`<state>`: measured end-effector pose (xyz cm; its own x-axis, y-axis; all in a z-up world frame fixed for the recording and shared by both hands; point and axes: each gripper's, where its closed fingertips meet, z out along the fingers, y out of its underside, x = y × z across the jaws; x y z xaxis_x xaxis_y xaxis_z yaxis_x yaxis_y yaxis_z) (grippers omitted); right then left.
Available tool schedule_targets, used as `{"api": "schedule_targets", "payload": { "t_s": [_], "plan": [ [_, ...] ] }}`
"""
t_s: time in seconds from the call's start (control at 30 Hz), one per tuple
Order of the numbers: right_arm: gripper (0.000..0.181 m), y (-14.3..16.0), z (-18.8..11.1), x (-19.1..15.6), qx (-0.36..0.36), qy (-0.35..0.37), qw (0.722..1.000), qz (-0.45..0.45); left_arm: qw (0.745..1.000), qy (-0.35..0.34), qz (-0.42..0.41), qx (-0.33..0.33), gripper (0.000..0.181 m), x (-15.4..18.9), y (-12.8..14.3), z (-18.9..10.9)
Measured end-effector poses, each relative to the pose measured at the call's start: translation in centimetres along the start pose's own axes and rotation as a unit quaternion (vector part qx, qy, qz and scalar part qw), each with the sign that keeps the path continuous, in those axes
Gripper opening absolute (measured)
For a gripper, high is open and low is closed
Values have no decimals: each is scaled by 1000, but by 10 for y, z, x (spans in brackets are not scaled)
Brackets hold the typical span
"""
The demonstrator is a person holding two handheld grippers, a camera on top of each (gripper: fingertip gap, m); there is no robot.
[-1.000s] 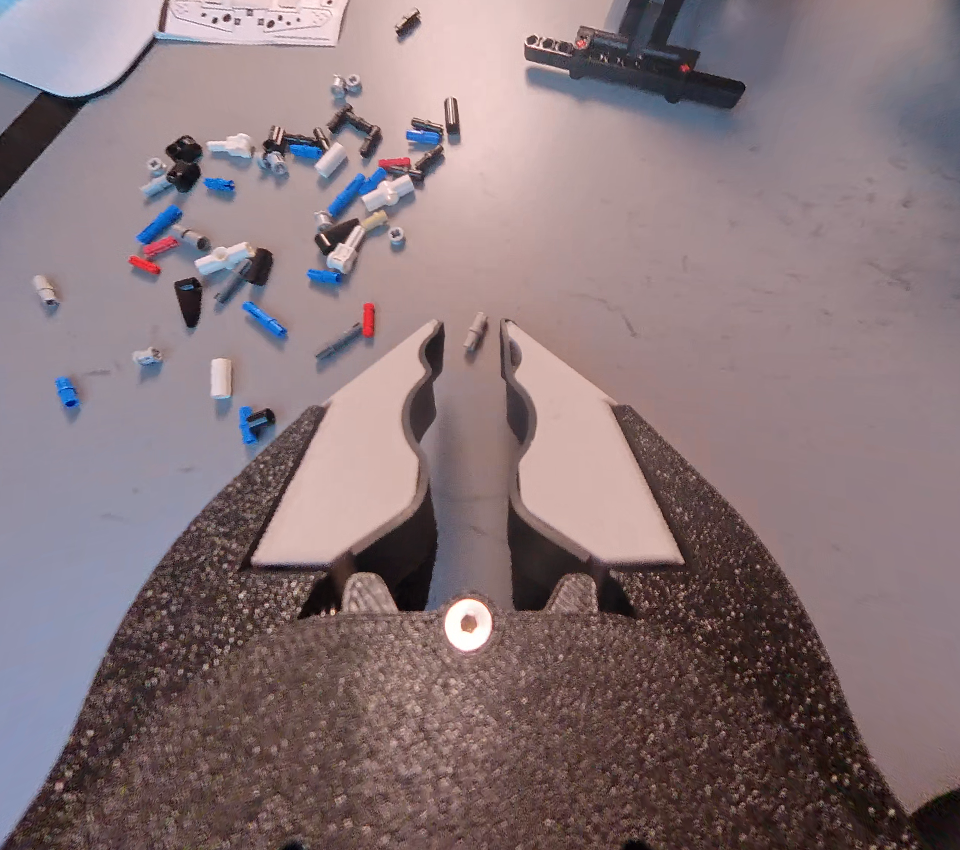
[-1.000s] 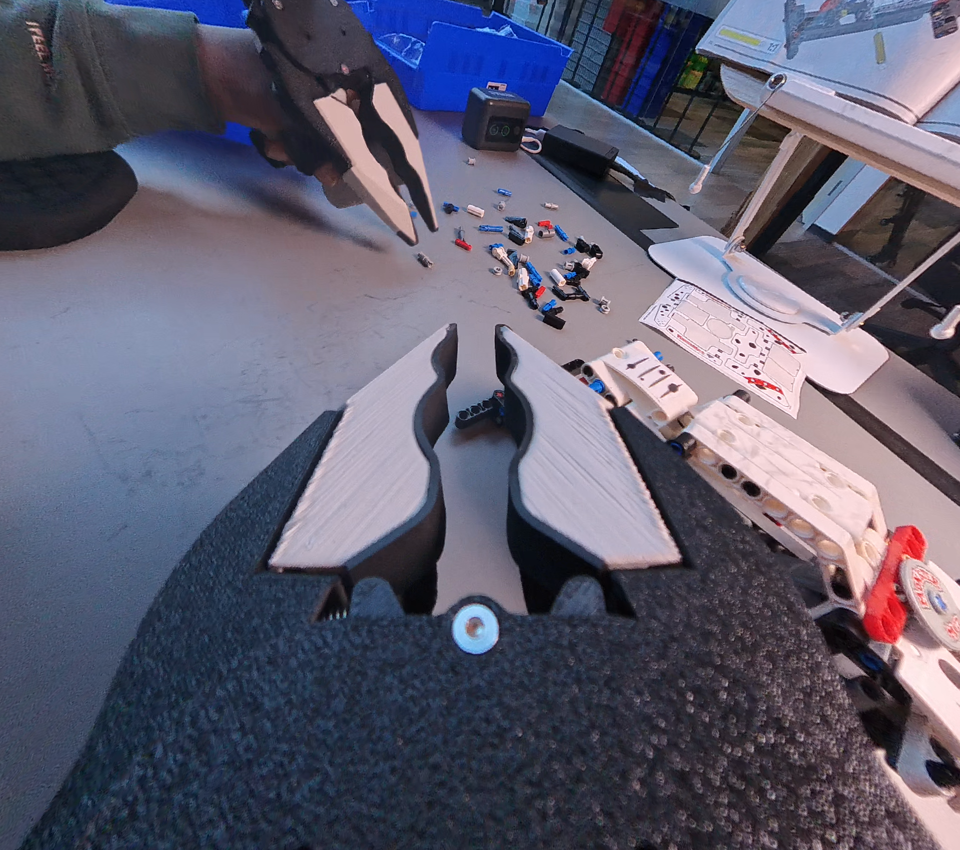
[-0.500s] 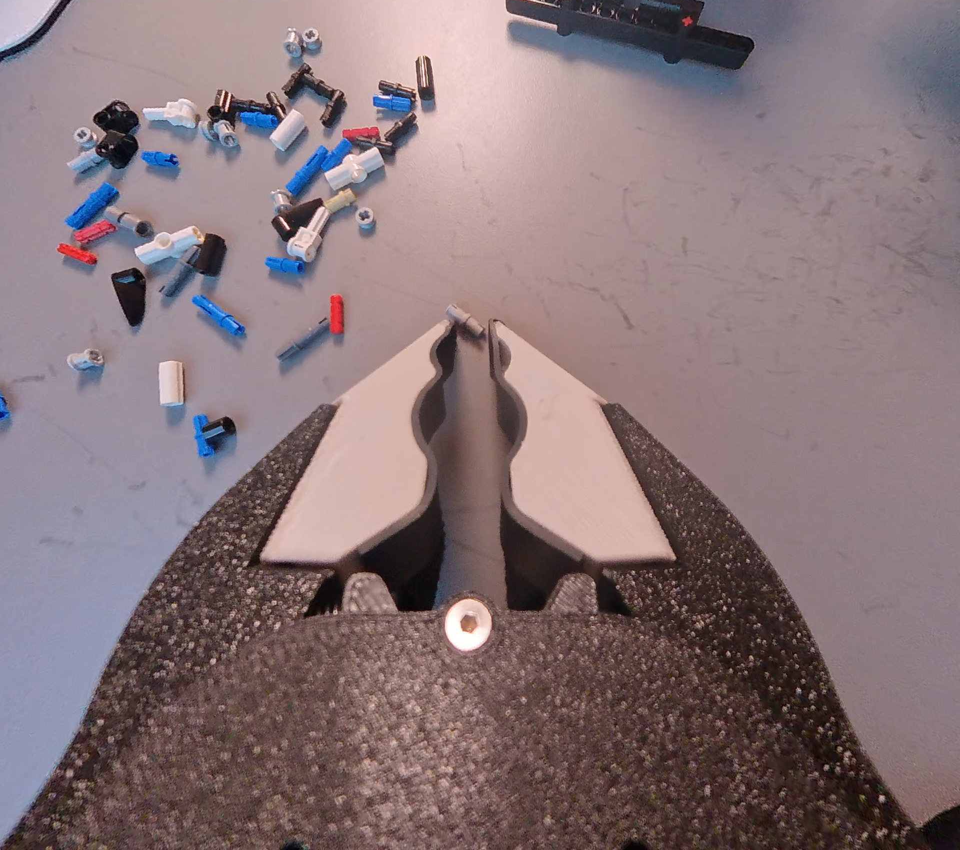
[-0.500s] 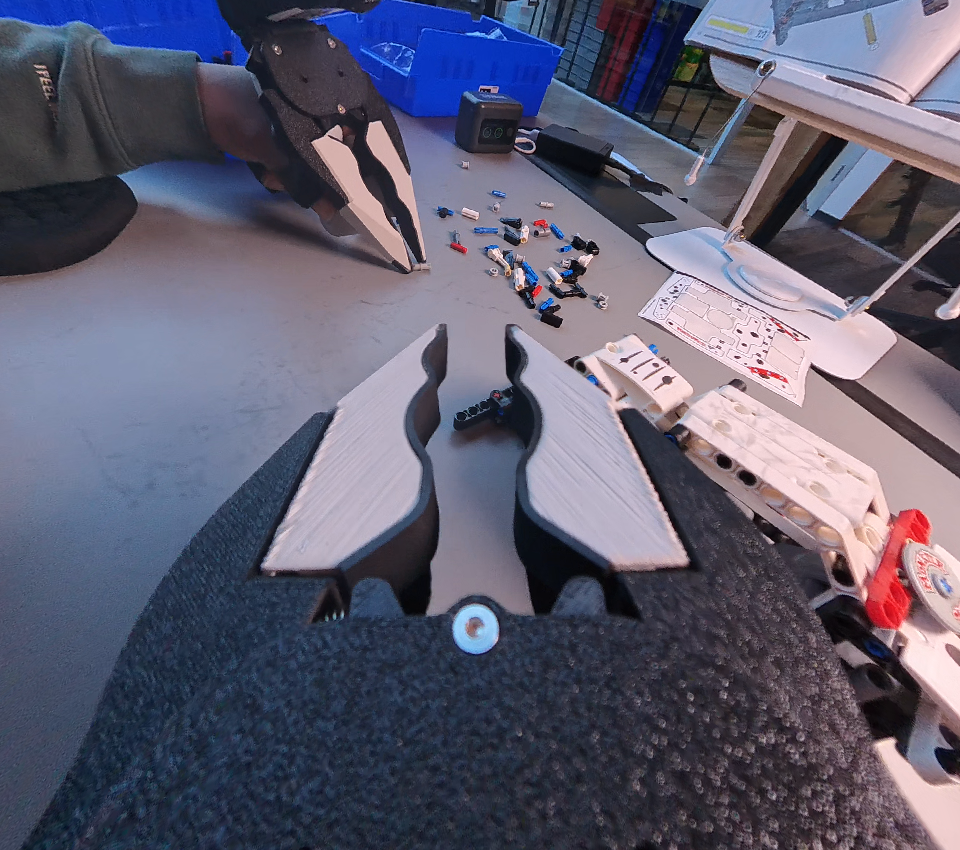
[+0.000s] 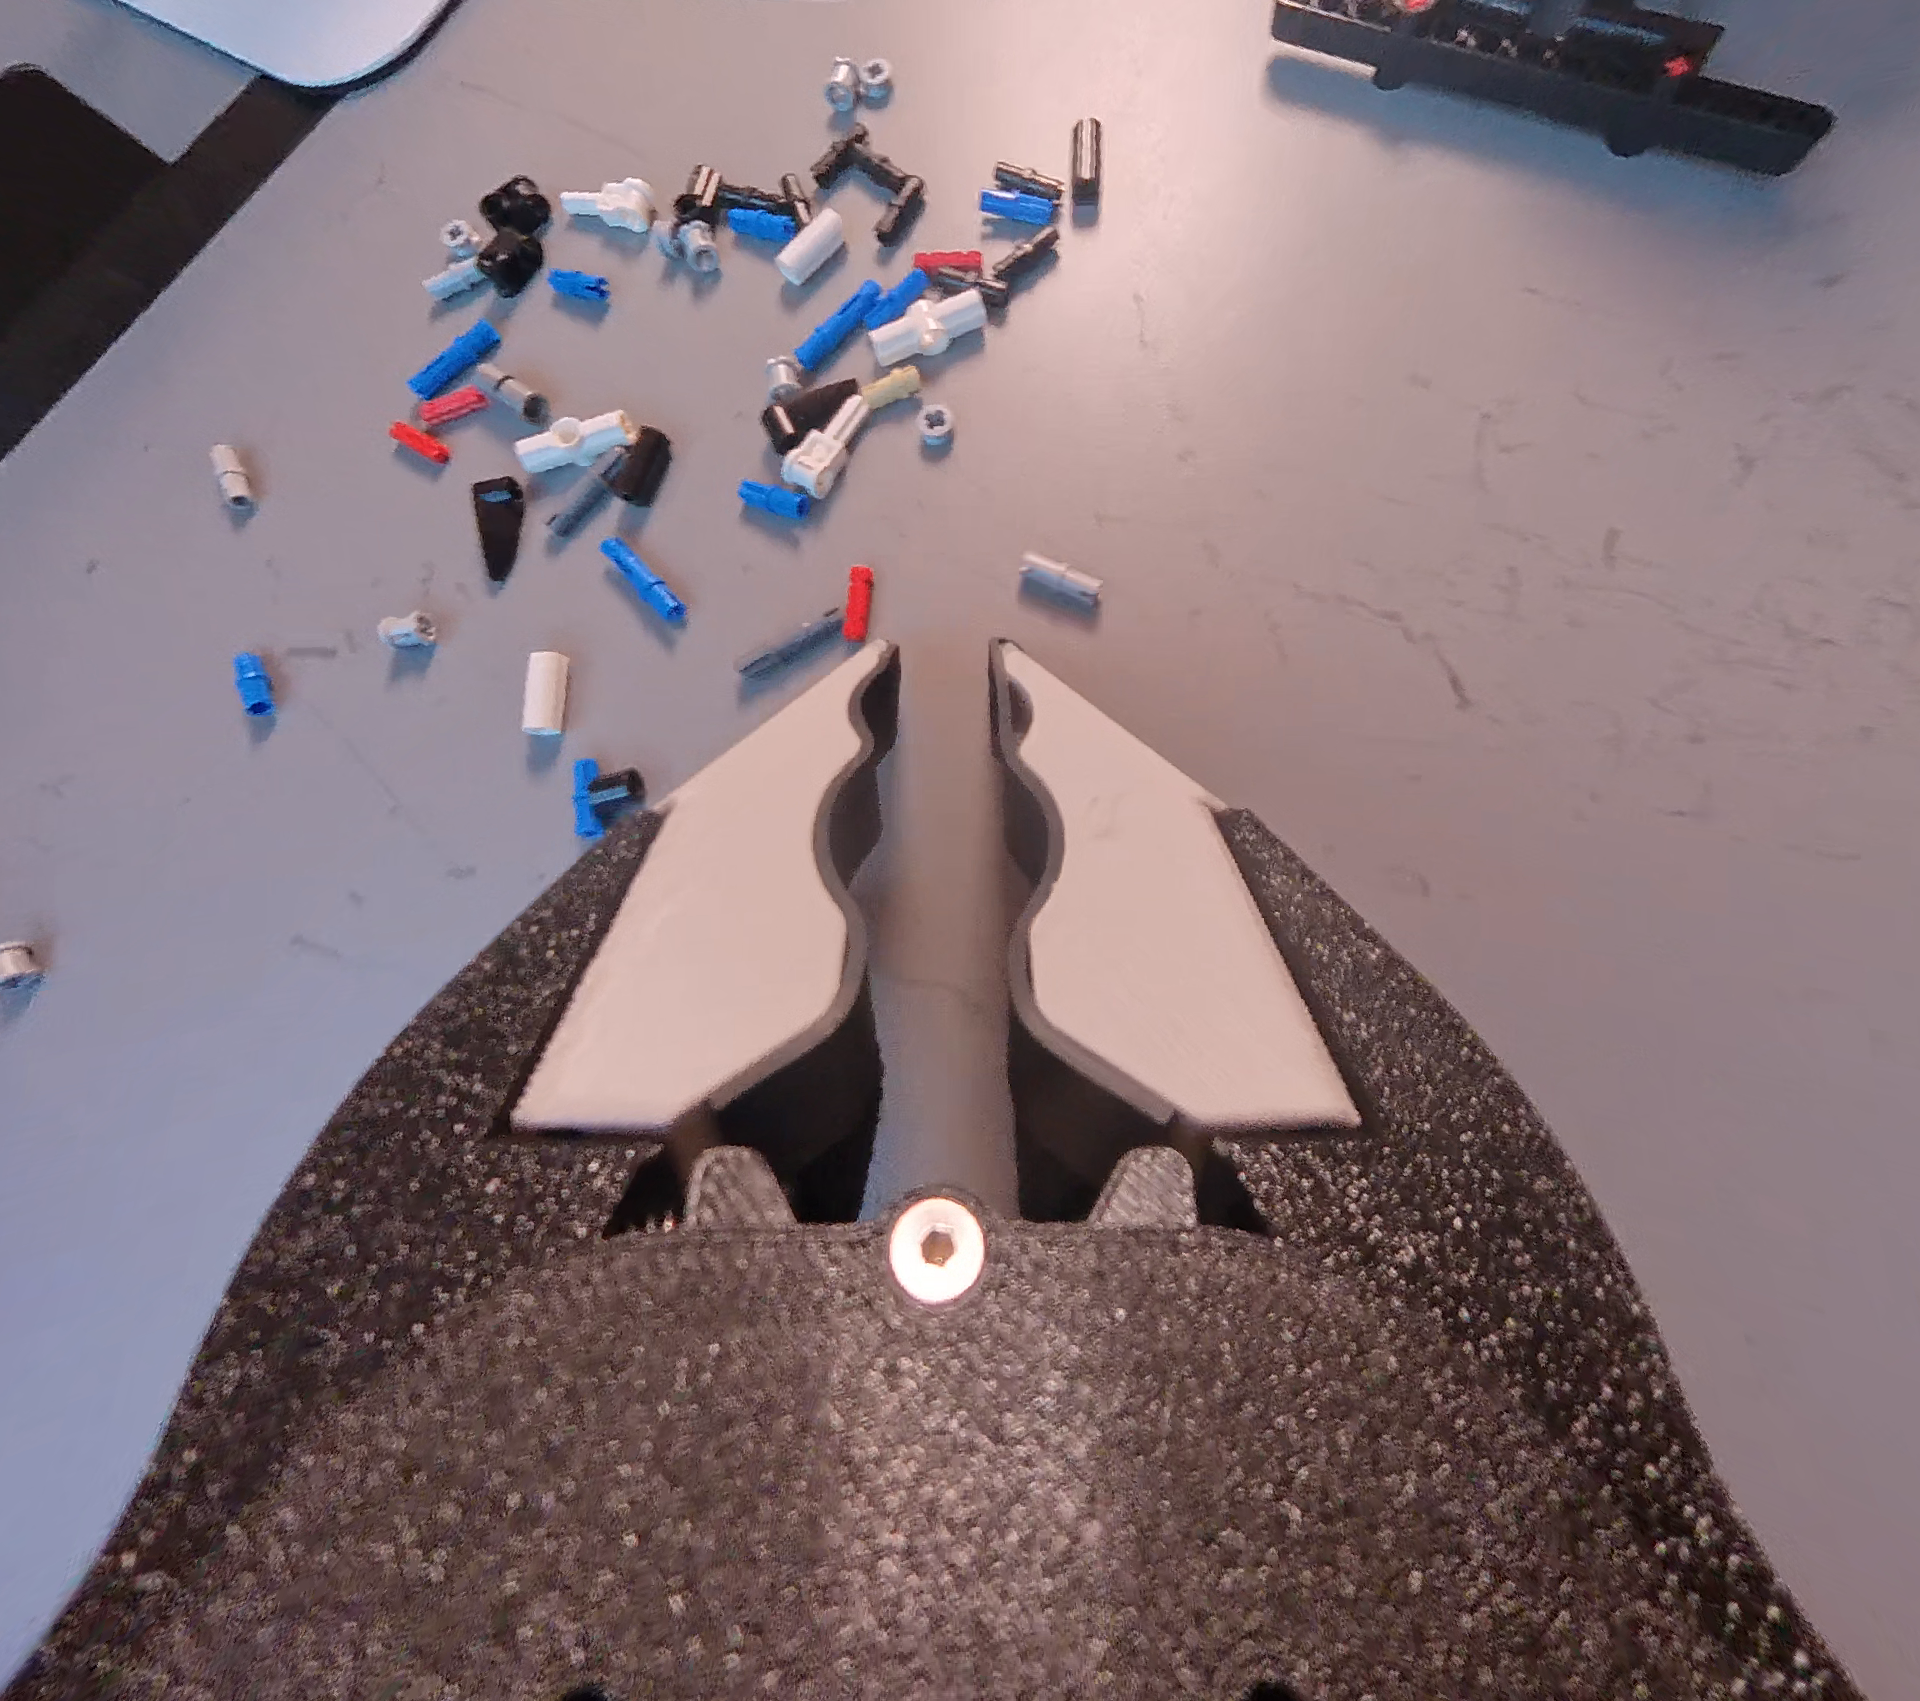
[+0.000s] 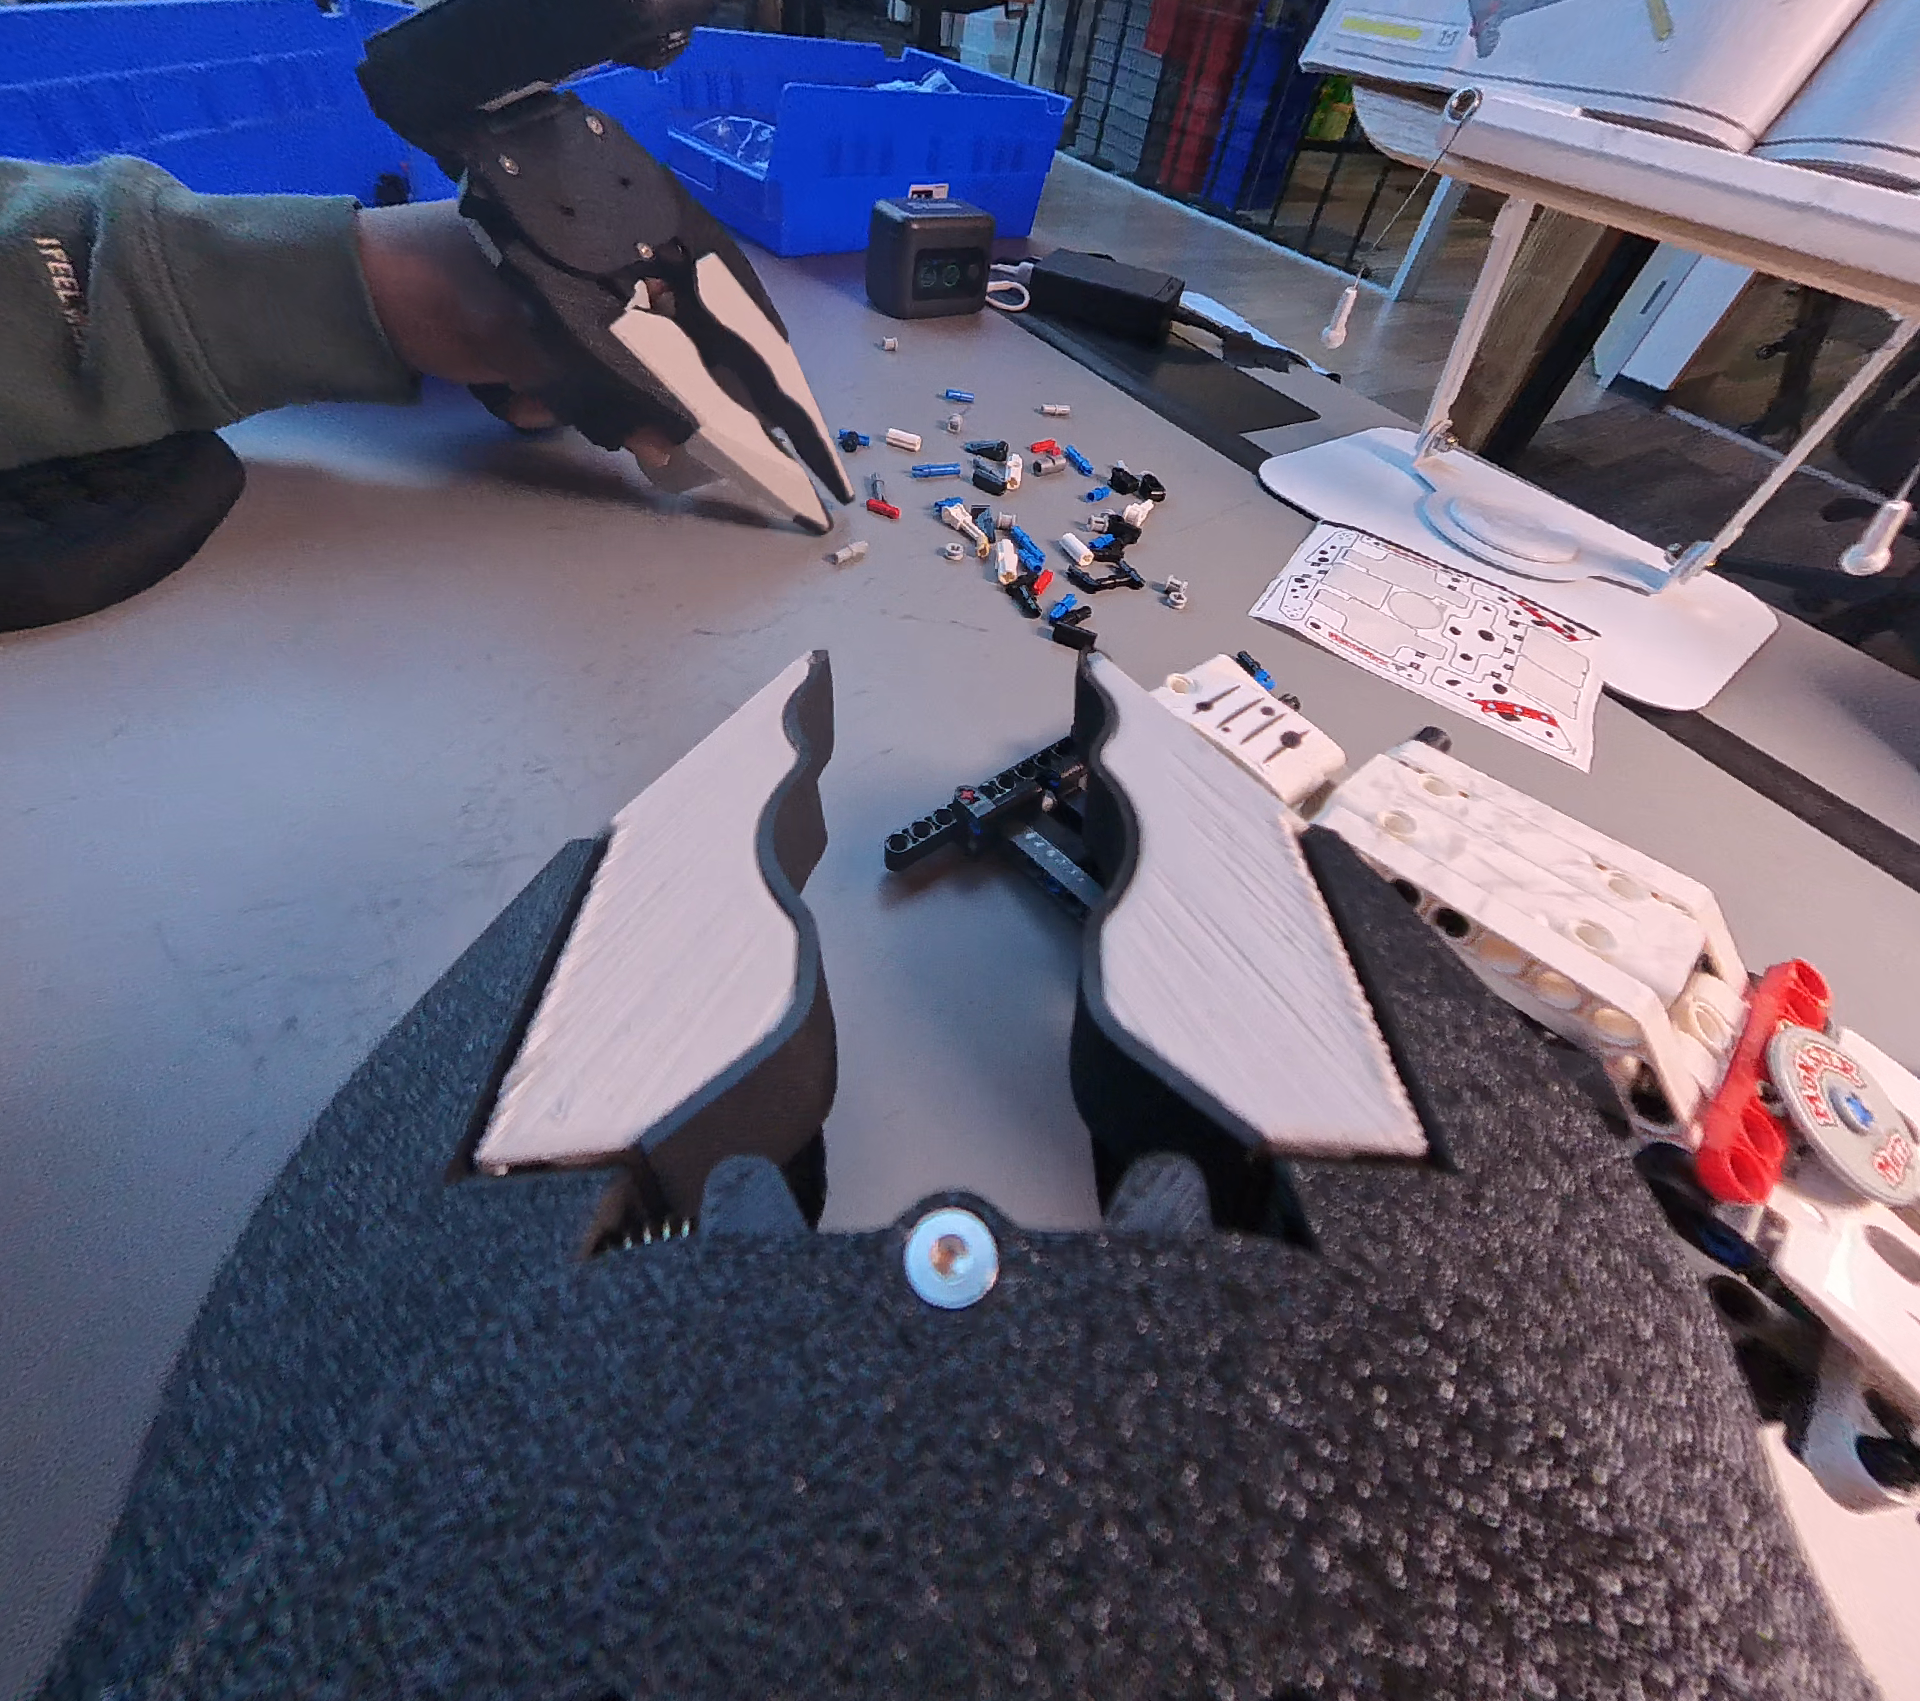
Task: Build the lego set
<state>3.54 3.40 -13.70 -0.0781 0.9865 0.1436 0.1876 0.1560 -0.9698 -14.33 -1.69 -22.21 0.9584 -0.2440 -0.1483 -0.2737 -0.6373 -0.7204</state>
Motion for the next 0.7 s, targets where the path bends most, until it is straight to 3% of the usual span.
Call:
{"api": "schedule_targets", "payload": {
  "t_s": [0.2,0.33,0.5,0.7],
  "plan": [
    [46,0,0,0,1,2,1000,-1,994,-72,-48,72,26,-30,-19,-15],
    [47,-1,-1,6,4,15,1000,11,988,-81,-65,119,30,-32,-34,-22],
    [47,0,0,9,4,18,1000,20,986,-54,-72,142,30,-17,-48,-16],
    [46,3,3,7,-3,15,1000,7,995,9,-19,97,18,9,-61,20]
  ]
}}
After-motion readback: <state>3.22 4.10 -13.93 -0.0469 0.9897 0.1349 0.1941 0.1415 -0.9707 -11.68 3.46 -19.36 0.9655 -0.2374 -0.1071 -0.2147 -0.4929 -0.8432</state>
